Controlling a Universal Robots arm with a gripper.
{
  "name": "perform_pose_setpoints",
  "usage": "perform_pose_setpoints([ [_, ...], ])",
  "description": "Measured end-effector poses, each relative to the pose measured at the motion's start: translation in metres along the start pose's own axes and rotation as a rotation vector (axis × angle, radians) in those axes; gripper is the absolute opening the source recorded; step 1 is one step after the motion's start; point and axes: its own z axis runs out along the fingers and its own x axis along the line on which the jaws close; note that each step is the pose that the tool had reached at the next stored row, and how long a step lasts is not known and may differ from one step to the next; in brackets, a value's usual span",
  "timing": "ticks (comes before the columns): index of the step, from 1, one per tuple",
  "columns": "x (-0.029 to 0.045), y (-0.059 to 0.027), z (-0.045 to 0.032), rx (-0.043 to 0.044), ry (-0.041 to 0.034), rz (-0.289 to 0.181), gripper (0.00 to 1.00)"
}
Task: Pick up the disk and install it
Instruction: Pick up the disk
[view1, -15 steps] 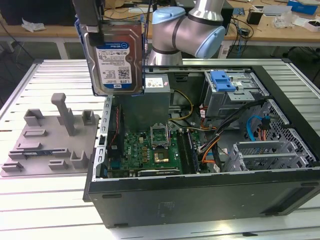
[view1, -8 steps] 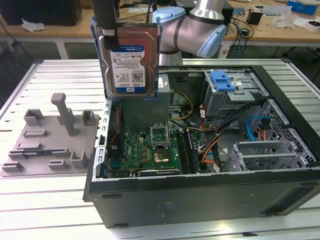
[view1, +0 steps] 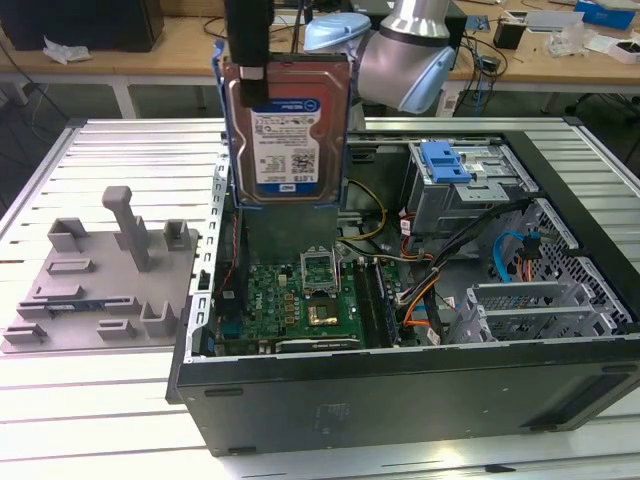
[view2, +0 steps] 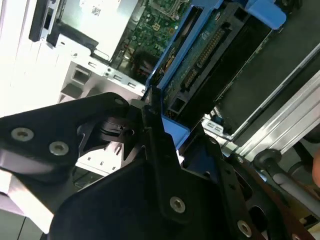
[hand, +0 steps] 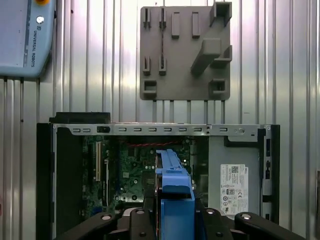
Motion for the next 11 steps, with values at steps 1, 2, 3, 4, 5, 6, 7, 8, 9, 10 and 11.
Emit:
perform_pose_setpoints([
  [1,0.0018,-0.0026,0.0000,0.0000,0.0000,0.000,0.37],
  [2,0.0043,-0.0063,0.0000,0.0000,0.0000,0.000,0.37],
  [3,0.0061,-0.0090,-0.0001,0.0000,0.0000,0.000,0.37],
  [4,0.0081,-0.0117,-0.0001,0.0000,0.0000,0.000,0.37],
  [5,0.0099,-0.0143,-0.0001,0.0000,0.0000,0.000,0.37],
  [6,0.0120,-0.0175,-0.0001,0.0001,-0.0001,0.000,0.37],
  [7,0.0138,-0.0200,-0.0001,0.0000,0.0000,0.000,0.37],
  [8,0.0156,-0.0226,-0.0002,0.0000,0.0000,0.000,0.37],
  [9,0.0176,-0.0255,-0.0002,0.0000,0.0000,0.000,0.37],
  [10,0.0206,-0.0297,-0.0002,0.0000,-0.0001,0.000,0.37],
  [11,0.0225,-0.0325,-0.0002,0.0000,-0.0001,0.000,0.37],
])
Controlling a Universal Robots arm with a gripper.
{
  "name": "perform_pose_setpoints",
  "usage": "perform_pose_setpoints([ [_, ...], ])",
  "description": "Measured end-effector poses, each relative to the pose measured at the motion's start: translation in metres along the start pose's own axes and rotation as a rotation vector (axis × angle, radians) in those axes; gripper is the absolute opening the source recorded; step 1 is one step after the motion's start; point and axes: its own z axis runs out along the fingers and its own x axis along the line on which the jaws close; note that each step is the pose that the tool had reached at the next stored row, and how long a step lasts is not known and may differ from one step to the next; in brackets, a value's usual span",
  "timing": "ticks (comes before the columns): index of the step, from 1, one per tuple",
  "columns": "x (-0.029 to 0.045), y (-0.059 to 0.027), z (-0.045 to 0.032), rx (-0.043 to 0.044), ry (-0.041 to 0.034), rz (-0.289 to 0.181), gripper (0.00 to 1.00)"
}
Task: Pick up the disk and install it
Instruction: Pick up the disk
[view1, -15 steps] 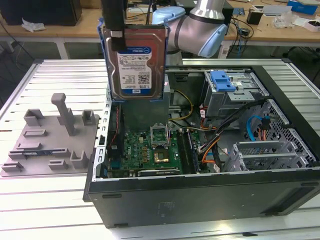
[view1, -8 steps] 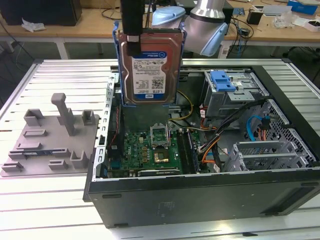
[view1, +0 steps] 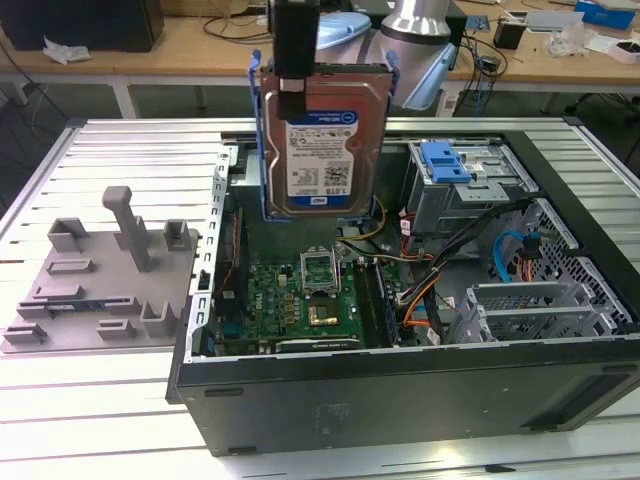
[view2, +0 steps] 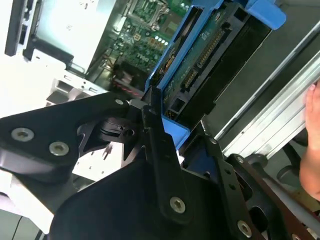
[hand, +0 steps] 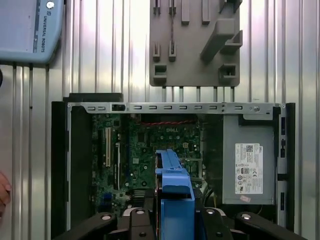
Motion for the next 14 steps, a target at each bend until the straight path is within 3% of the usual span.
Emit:
perform_pose_setpoints([
  [10,0.0226,-0.0294,0.0000,0.0000,-0.0001,0.000,0.37],
  [14,0.0359,-0.0434,0.0001,0.0000,-0.0001,0.000,0.37],
])
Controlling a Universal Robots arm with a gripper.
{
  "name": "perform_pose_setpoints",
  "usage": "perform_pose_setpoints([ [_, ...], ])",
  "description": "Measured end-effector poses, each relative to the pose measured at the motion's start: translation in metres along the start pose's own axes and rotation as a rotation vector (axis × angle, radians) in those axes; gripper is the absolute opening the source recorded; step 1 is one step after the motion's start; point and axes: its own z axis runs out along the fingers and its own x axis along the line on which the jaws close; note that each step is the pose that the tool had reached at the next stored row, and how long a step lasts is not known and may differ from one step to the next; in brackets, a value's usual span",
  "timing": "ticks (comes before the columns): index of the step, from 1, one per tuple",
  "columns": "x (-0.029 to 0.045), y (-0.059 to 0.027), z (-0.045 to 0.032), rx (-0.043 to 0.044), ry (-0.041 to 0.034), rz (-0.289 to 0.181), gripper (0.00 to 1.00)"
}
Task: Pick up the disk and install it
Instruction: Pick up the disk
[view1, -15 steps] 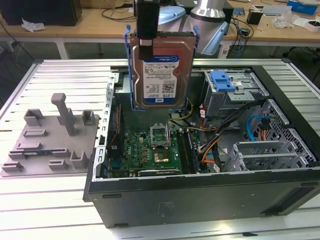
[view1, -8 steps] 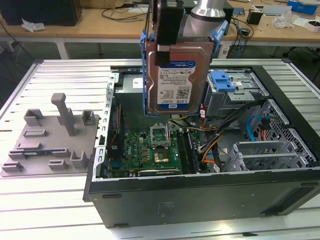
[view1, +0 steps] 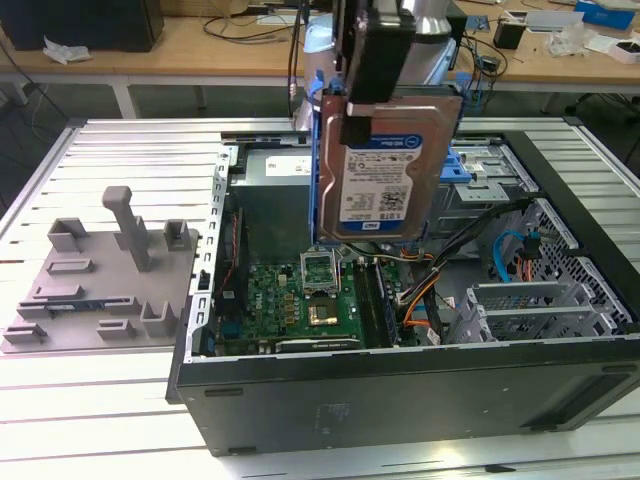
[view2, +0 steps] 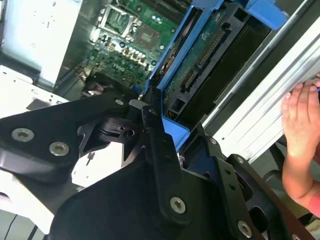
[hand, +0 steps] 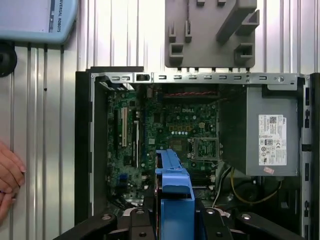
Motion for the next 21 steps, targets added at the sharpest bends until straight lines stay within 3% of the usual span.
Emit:
perform_pose_setpoints([
  [10,0.0234,-0.0227,0.0002,0.0000,0.0000,0.000,0.37],
  [21,0.0245,-0.0239,0.0002,0.0000,0.0000,0.000,0.37],
])
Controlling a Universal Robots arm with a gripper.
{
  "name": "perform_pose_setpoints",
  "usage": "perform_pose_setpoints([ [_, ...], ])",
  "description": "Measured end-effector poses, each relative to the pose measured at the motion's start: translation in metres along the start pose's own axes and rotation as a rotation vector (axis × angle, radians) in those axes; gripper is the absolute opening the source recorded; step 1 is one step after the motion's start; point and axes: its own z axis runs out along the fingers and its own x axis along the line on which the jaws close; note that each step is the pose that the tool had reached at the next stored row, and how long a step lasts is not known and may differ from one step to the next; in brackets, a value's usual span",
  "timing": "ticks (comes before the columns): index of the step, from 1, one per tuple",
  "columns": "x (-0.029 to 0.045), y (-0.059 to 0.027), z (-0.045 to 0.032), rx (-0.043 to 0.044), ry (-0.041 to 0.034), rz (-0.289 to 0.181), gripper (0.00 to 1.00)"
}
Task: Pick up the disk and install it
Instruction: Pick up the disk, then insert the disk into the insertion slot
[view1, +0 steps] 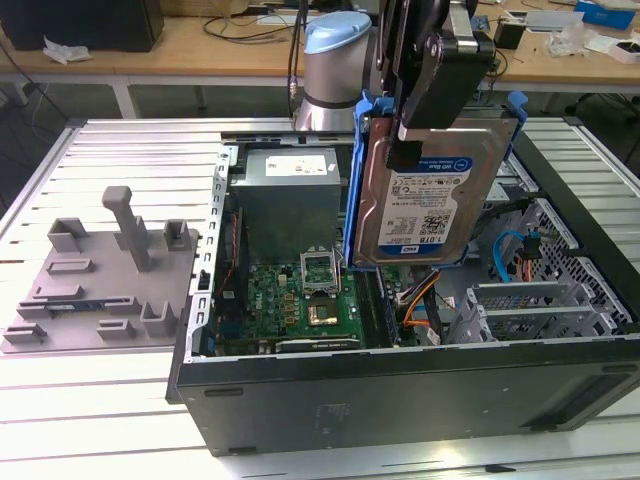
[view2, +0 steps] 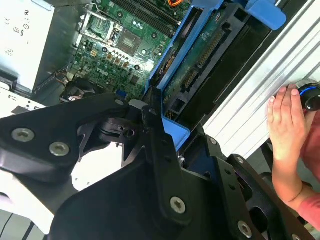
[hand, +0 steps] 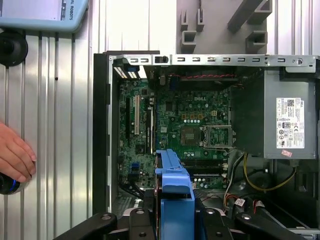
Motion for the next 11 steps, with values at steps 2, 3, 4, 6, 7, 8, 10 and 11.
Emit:
perform_pose_setpoints([
  [2,0.0000,0.0000,0.0000,0.0000,-0.0001,0.000,0.37],
  [3,0.0000,0.0000,0.0000,0.0000,0.0000,0.000,0.37],
  [4,0.0000,-0.0001,0.0000,0.0000,-0.0001,0.000,0.37],
  [6,0.0000,-0.0001,0.0000,0.0000,0.0000,0.000,0.37],
  [7,0.0001,-0.0001,0.0000,0.0000,0.0000,0.000,0.37],
  [8,0.0000,-0.0001,0.0000,0.0000,0.0000,0.000,0.37],
  [10,0.0001,-0.0003,0.0000,0.0000,-0.0001,0.000,0.37],
  [11,0.0001,-0.0004,0.0000,0.0000,0.0000,0.000,0.37],
])
